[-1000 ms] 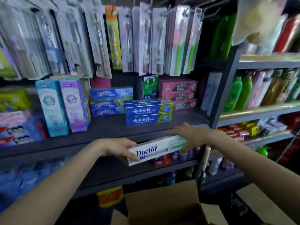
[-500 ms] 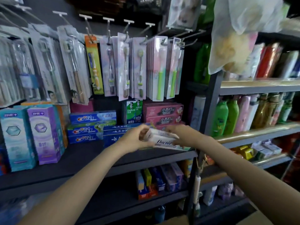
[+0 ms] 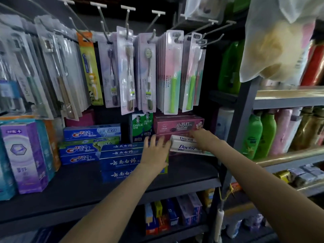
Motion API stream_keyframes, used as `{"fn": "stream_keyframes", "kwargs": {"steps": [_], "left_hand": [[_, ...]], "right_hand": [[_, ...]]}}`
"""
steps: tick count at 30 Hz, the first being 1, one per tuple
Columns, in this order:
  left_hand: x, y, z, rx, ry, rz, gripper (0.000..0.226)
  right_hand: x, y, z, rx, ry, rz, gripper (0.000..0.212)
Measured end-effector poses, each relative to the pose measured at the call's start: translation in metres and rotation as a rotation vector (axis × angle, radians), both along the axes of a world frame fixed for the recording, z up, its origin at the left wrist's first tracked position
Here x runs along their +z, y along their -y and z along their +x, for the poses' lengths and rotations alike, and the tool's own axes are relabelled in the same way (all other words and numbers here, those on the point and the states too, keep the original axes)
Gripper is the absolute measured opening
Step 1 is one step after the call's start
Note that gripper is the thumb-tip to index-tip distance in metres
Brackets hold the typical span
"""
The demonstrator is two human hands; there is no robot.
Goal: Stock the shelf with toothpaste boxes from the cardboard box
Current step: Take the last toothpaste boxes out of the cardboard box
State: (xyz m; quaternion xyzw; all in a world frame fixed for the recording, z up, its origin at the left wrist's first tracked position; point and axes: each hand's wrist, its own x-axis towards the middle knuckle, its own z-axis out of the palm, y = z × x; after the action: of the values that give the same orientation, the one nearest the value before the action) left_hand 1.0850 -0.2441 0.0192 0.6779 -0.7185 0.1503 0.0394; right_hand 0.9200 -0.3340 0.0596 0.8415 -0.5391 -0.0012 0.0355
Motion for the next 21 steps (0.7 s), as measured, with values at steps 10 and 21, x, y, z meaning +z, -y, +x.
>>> {"fn": "stream_keyframes", "kwargs": {"steps": [10,21], "left_hand": [[-0.026,0.009,0.003,0.016,-0.009,0.006,0.082],[-0.033,0.005,0.027,0.079,-0.088,0.004,0.081]], "right_hand": [[-0.053,0.027,0.023,0.001,-0.058,0.018,0.042],[-0.067,0.028,0.052,0.084,-0.081,-0.019,0.046]]}}
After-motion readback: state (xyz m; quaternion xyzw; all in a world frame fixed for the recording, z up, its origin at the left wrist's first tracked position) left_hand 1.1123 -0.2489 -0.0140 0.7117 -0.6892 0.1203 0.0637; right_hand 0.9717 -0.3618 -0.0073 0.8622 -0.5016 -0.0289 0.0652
